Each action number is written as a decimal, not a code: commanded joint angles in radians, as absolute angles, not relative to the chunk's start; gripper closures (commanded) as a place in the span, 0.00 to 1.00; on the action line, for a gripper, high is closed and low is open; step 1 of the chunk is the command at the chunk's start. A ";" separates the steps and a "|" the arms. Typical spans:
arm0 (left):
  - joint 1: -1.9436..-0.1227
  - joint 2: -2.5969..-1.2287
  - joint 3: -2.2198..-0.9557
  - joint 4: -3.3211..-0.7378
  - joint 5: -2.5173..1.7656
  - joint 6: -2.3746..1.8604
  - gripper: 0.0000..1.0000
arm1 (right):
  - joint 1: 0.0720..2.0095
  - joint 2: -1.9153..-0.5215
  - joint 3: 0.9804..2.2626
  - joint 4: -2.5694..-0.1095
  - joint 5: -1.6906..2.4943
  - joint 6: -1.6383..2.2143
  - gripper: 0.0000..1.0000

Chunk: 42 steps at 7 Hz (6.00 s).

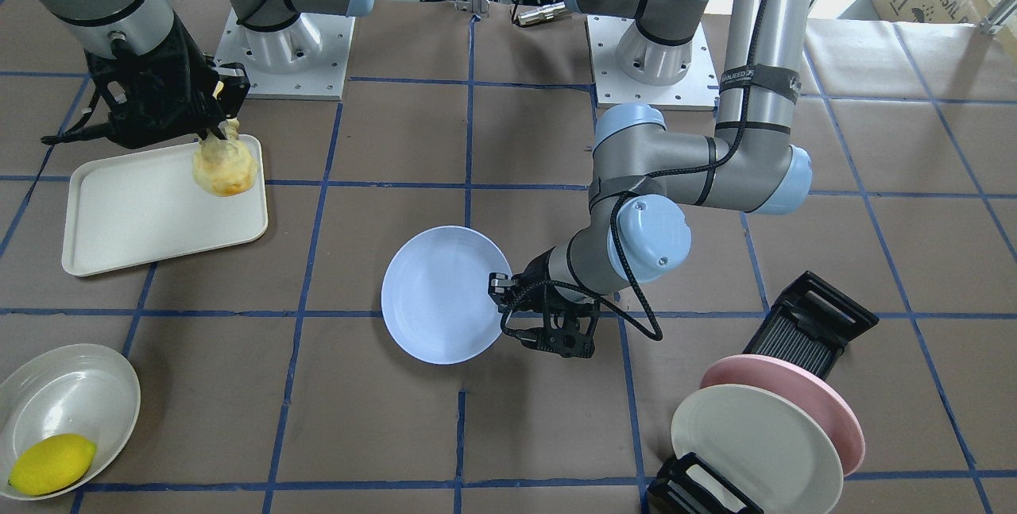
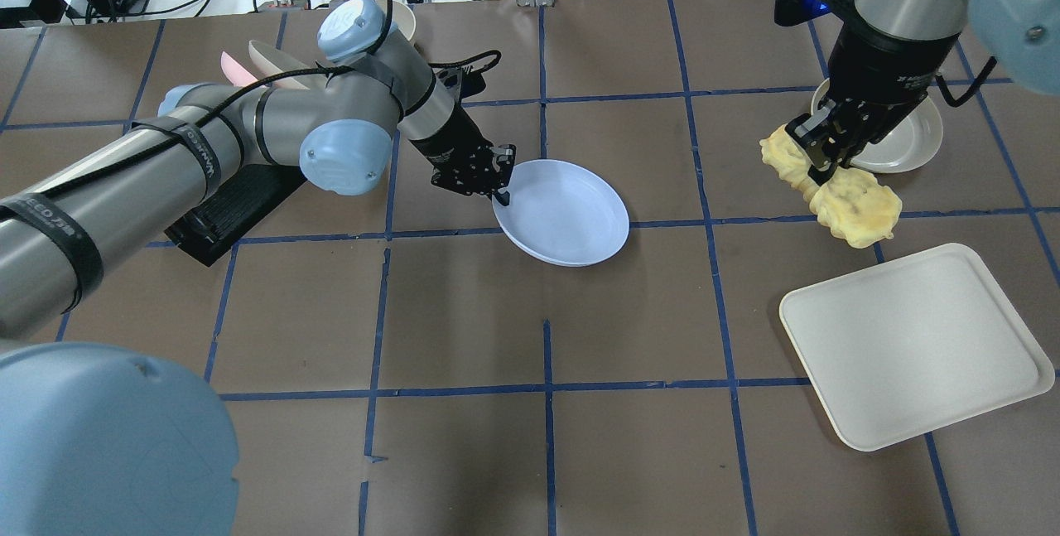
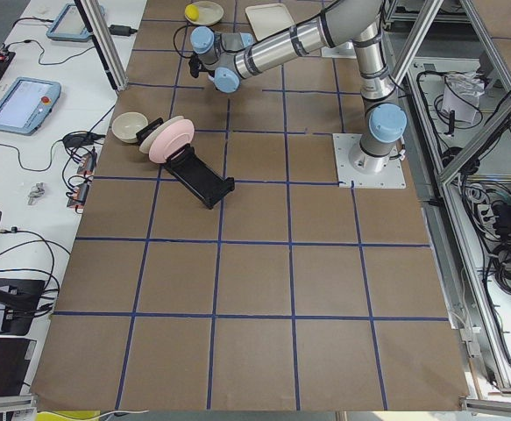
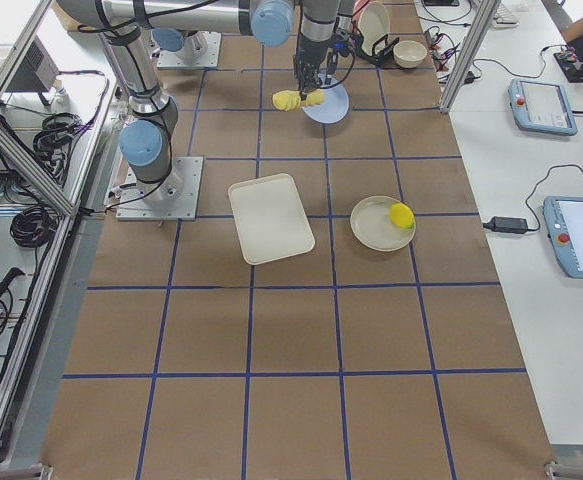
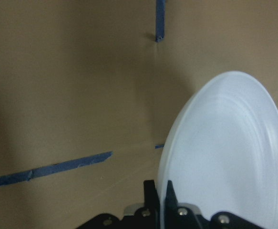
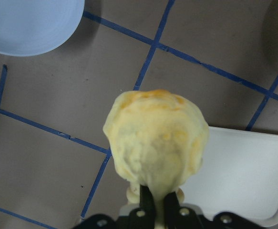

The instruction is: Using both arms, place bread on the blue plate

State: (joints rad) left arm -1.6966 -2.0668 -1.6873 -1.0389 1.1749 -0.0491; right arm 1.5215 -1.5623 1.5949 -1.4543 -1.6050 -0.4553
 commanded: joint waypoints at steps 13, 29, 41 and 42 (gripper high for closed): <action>-1.534 -1.581 -1.520 -1.691 1.576 0.080 0.00 | 1.908 -1.065 1.575 -2.083 -1.605 -0.101 0.01; -1.505 -1.586 -1.470 -1.718 1.592 0.061 0.00 | 1.575 -1.605 1.704 -1.526 -1.586 -0.196 0.02; -1.505 -1.583 -1.474 -1.718 1.592 0.061 0.00 | 1.907 -1.127 1.752 -2.206 -1.589 -0.110 0.02; -1.505 -1.583 -1.476 -1.720 1.592 0.061 0.00 | 1.895 -1.153 1.746 -2.188 -1.597 -0.121 0.02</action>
State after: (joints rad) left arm -1.5048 -1.5834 -1.4744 -1.7184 1.5923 0.0613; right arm 1.8994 -1.1452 1.7495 -2.1848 -1.5898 -0.1144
